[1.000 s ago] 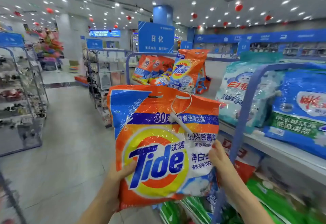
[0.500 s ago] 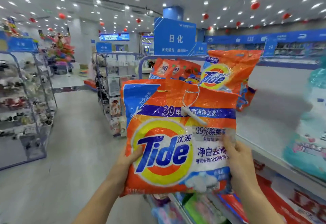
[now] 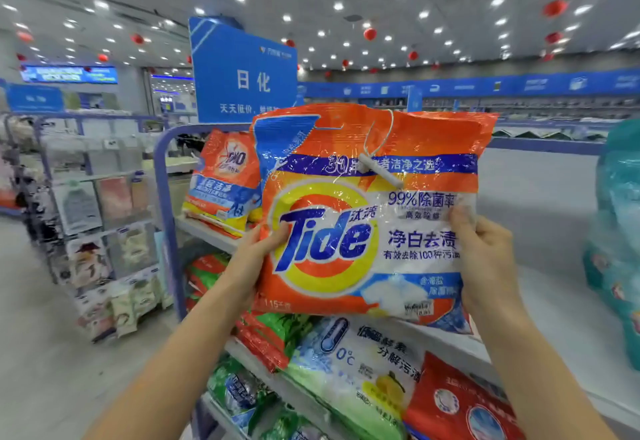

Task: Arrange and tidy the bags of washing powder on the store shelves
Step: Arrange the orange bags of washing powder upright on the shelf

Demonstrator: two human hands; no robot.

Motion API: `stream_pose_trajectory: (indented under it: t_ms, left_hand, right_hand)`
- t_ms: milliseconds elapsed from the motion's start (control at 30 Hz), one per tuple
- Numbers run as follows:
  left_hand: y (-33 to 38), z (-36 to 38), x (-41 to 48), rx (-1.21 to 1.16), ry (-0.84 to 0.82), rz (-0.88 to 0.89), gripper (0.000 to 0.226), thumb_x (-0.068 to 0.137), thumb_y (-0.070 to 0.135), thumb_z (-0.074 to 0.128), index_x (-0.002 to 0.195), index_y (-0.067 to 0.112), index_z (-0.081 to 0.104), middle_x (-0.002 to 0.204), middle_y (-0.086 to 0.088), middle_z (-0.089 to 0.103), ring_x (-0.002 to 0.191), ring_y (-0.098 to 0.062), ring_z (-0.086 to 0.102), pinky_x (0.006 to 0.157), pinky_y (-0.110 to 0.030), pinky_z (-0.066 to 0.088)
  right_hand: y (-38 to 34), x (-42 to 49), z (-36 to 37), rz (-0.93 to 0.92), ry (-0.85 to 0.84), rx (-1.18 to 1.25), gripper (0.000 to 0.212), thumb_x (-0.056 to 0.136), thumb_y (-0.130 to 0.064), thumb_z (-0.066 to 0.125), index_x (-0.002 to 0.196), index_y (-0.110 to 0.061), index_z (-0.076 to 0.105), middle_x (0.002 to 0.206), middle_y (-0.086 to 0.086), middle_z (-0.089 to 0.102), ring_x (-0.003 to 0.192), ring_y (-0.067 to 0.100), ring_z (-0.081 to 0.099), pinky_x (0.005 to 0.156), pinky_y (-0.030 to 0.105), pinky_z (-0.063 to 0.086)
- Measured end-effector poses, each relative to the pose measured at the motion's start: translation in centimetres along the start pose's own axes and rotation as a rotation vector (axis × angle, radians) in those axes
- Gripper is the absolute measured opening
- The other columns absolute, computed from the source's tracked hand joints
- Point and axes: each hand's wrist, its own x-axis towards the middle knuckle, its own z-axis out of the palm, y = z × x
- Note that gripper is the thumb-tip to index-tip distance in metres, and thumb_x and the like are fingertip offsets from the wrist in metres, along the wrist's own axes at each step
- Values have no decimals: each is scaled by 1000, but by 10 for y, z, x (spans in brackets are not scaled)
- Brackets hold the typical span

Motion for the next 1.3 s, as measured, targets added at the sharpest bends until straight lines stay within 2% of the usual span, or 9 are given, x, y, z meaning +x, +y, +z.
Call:
stream_pose_trajectory:
  t_ms: [167,333,400,500,600,800,967,1100,1300]
  left_hand:
    - [3,6,109,-17,-255,5,47,69,34,69,111,14,61,89,-7,76,74,-22,73,60,-32,58]
    - [-13,12,178,-25,-375,-32,56,72,35,70,122,15,57,114,-13,69,89,-23,71,71,-34,57]
    - [-40,7,187,-4,-376,-57,41,83,27,67,121,19,57,121,-12,65,93,-21,70,73,-34,56]
    - [-76,-1,192,28,-341,-169,48,92,24,58,137,18,42,138,-11,52,113,-26,60,95,-45,49]
    - [-82,3,196,58,-344,-162,34,96,27,53,129,24,47,137,-10,53,109,-21,61,93,-42,50]
    - [-81,8,199,149,-317,-158,56,97,42,47,145,18,32,144,-11,45,127,-32,49,104,-53,42]
    - [-77,6,195,207,-312,-153,57,98,45,43,147,19,30,144,-7,45,127,-30,48,104,-52,42]
    - [-61,4,179,295,-226,-5,51,98,38,47,143,20,32,138,-4,48,116,-19,51,95,-37,44]
    - [-55,-12,118,204,-103,423,27,91,21,59,113,34,50,112,13,54,106,-8,52,91,-22,42]
  right_hand:
    - [12,42,21,-28,227,-74,41,95,-36,52,61,-16,62,57,-5,70,51,10,67,43,22,52]
    - [25,66,35,-60,377,-236,37,96,-37,50,73,-10,64,64,-3,69,63,14,67,59,29,55]
    - [46,59,34,1,401,-281,37,96,-36,50,71,-13,64,64,-3,71,59,10,68,53,25,55]
    - [80,38,34,202,407,-299,45,93,-45,50,82,-4,66,77,8,74,70,22,72,65,39,59]
    - [84,39,35,223,430,-301,46,92,-51,49,85,-9,66,74,2,75,69,19,72,56,32,57]
    - [74,46,41,225,481,-235,32,93,-42,52,80,-16,64,72,2,74,63,17,72,49,27,54]
    - [63,37,34,283,417,-335,33,94,-36,53,110,-9,62,99,3,72,83,15,69,65,25,52]
    - [37,4,15,113,486,-508,21,96,-22,52,116,-22,56,124,1,61,114,17,56,93,32,44]
    - [-12,-104,-13,-105,514,-587,22,95,-12,51,96,-28,66,102,-4,72,93,13,68,83,26,54]
